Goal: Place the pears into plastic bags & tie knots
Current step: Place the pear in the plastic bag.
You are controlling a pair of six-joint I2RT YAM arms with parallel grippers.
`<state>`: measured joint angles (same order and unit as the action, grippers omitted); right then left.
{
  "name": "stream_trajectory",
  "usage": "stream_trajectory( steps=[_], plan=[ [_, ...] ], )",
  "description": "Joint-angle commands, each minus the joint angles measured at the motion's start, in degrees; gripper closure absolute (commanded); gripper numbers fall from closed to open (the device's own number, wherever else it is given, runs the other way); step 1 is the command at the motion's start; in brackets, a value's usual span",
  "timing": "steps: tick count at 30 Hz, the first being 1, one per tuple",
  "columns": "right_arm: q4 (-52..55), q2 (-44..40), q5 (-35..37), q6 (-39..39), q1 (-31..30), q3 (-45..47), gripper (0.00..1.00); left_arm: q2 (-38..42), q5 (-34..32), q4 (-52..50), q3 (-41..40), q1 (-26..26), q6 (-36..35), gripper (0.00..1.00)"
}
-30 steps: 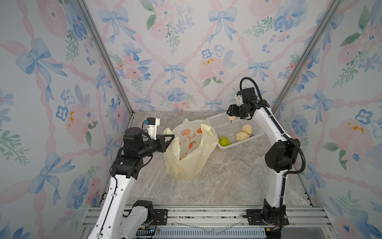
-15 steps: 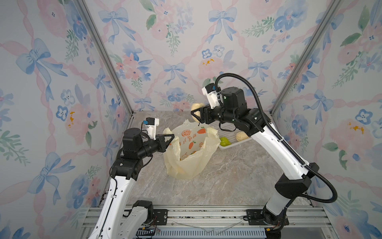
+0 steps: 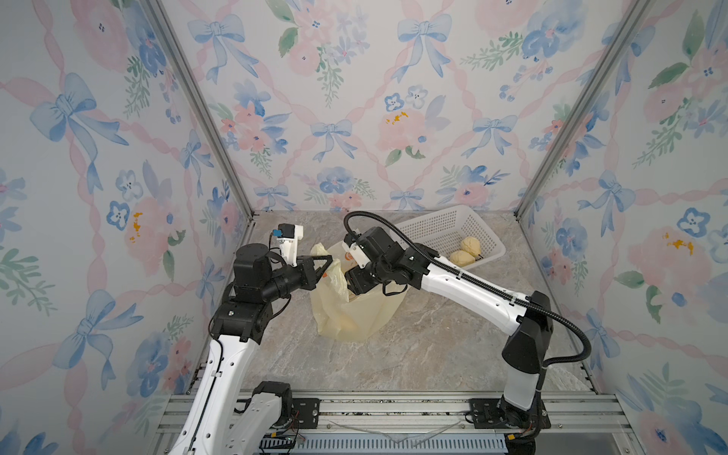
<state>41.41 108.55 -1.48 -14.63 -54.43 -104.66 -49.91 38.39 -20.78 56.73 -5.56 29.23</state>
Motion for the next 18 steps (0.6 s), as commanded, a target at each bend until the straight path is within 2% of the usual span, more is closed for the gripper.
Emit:
stream_trajectory(
  steps=[1,5,9,13,18],
  plan=[
    [1.0,0.4,2.3,-0.3,0.3,-0.2,0.33,0.9,-0.1,1.3,-0.2,0.0,0.5,1.00],
    [3.0,-0.7,2.8,0.5,0.3,-1.9,0.21,0.8,-0.4,1.3,-0.2,0.0,0.4,1.00],
    [3.6,-4.5,1.3,-0.3,1.7,-3.4,0.16,0.8,-0.4,1.2,-0.3,0.0,0.1,1.00],
    [3.9,-8.9,-0.9,-1.1,4.6,-5.0,0.18,0.9,-0.3,1.3,-0.5,0.0,0.1,1.00],
    [2.7,-15.6,-4.1,-2.3,11.8,-4.7,0.21,1.1,-0.7,1.2,-0.8,0.0,0.0,1.00]
  ],
)
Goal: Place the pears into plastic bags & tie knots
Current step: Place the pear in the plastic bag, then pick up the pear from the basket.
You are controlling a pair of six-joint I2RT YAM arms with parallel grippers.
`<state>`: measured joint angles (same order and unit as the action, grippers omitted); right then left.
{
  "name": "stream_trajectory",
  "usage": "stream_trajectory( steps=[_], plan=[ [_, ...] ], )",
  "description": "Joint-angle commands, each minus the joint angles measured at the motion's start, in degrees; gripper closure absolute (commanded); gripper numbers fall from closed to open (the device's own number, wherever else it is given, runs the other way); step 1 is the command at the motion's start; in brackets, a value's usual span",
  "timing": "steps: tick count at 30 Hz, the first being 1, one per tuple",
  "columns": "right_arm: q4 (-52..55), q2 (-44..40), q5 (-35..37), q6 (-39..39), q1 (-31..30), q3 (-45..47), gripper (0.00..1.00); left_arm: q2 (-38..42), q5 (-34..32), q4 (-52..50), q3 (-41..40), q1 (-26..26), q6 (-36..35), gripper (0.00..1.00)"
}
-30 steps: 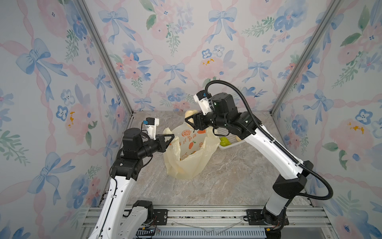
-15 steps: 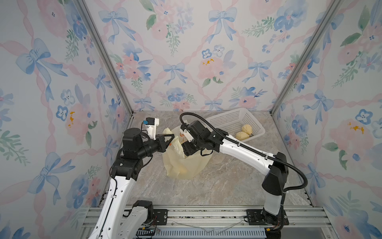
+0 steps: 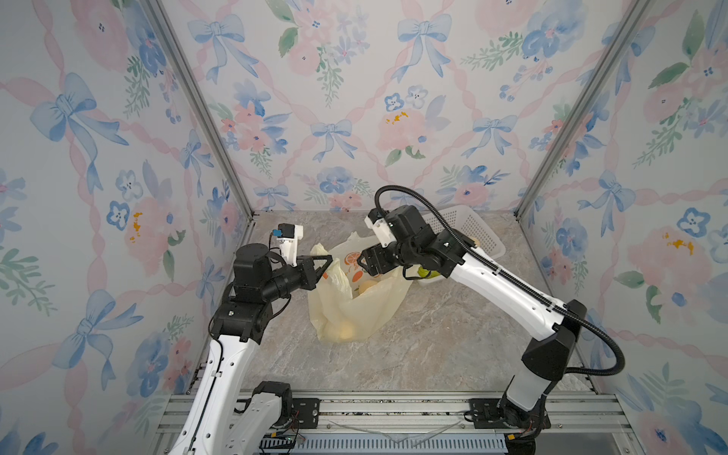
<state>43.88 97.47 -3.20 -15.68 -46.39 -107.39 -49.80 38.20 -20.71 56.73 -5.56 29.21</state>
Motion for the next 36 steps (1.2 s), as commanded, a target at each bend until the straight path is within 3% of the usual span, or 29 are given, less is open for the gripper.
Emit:
stream_trajectory(
  steps=[1,5,12,15,23,36],
  plan=[
    [0.3,-5.1,-3.0,-1.4,5.4,-2.0,0.21,1.1,-0.5,1.1,-0.9,0.0,0.2,1.00],
    [0.3,-6.8,-7.2,-2.3,13.3,-1.0,0.21,0.9,-0.7,1.1,-0.7,0.0,0.2,1.00],
    [-0.1,-9.0,-7.5,-3.0,26.4,6.6,0.22,1.1,-1.1,1.2,-0.8,0.0,0.1,1.00],
    [4.7,-5.3,-1.1,1.1,29.4,7.3,0.23,0.8,-0.9,1.2,-0.7,0.0,0.2,1.00],
    [12.7,10.1,-4.2,11.0,29.4,6.9,0.26,0.9,-1.1,1.1,-0.4,0.0,0.1,1.00],
    [14.0,28.1,-2.8,13.2,26.9,1.6,0.19,1.0,-1.5,1.1,-0.3,0.0,0.6,1.00]
  ],
)
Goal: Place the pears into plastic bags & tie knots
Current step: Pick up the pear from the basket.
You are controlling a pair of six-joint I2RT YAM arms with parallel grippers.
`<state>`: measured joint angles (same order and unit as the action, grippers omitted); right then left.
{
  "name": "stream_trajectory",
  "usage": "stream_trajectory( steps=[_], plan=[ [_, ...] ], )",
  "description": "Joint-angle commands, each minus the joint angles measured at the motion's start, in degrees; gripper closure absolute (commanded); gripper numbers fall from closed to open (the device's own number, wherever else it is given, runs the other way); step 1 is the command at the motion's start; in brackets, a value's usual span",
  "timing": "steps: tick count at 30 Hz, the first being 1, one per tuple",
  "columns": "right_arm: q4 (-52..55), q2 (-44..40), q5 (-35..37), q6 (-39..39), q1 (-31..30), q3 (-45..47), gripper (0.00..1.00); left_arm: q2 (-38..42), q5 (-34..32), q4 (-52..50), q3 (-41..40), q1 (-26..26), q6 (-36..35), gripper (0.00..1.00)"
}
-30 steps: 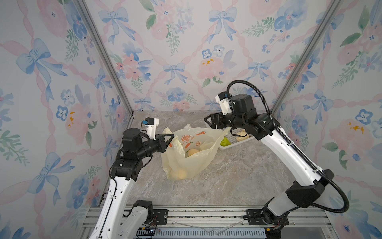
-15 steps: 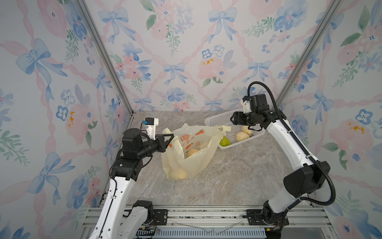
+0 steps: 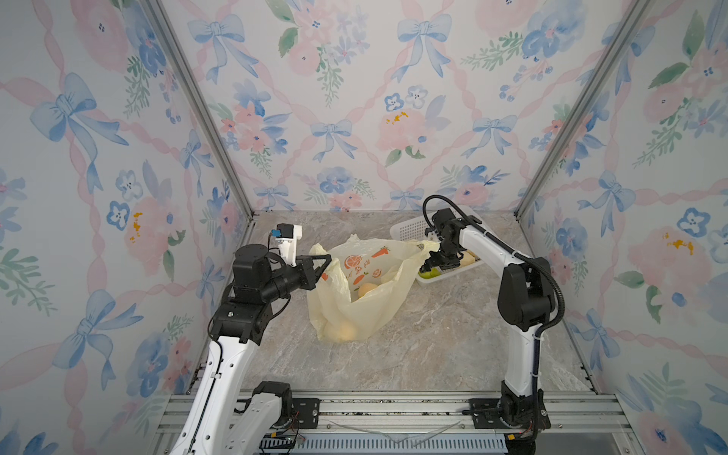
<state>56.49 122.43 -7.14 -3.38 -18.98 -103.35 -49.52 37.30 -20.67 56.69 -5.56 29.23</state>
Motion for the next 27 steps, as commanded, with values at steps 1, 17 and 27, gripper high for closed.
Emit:
stream_trajectory(
  steps=[1,17,27],
  plan=[
    [1.2,3.9,1.2,0.9,-0.5,-2.8,0.20,0.7,-0.6,1.1,-0.2,0.0,0.6,1.00],
    [-3.1,-9.0,3.8,-1.3,-0.7,1.3,0.48,1.1,-0.5,1.1,-0.2,0.0,1.0,1.00],
    [0.3,-29.5,4.9,-4.8,-7.8,-7.2,0.43,1.1,-0.6,1.1,0.1,0.0,0.8,1.00]
  ],
)
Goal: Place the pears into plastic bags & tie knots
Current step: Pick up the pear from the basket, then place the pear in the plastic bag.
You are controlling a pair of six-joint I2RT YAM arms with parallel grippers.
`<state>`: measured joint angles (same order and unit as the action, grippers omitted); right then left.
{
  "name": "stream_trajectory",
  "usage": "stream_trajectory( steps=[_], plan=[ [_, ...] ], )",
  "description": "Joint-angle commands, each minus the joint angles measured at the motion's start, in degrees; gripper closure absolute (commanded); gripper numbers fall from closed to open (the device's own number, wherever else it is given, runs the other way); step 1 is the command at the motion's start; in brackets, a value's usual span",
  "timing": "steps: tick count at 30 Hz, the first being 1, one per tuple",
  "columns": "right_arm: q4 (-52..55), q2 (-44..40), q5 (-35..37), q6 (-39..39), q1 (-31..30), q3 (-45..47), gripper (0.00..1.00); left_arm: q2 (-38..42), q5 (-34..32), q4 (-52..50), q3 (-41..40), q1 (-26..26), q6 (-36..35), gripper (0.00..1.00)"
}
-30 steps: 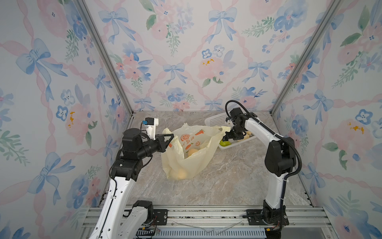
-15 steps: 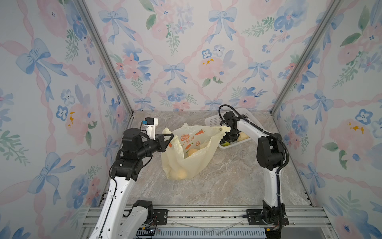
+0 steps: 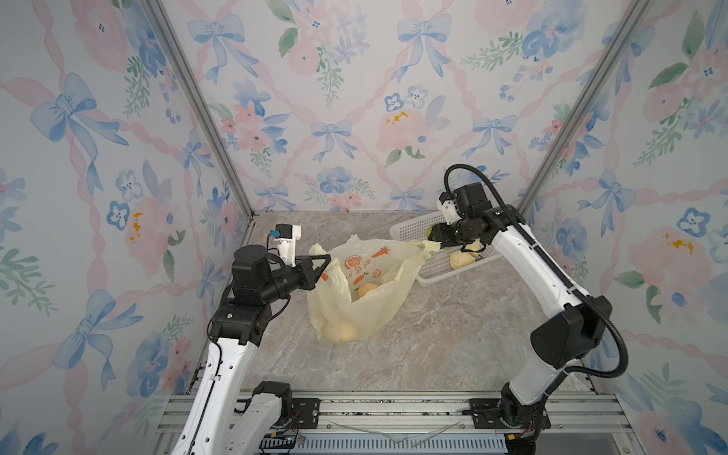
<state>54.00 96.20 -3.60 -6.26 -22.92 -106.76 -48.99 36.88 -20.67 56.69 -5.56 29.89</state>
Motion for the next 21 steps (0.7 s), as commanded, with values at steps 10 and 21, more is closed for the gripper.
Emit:
stream_trajectory(
  steps=[10,21],
  plan=[
    [6.8,4.8,4.8,-3.7,-25.7,-15.8,0.44,0.7,-0.6,1.0,0.0,0.0,-0.1,1.00],
    [6.8,21.9,3.8,-3.7,-32.1,-13.9,0.46,0.9,-0.4,1.0,0.5,0.0,0.0,1.00]
  ],
)
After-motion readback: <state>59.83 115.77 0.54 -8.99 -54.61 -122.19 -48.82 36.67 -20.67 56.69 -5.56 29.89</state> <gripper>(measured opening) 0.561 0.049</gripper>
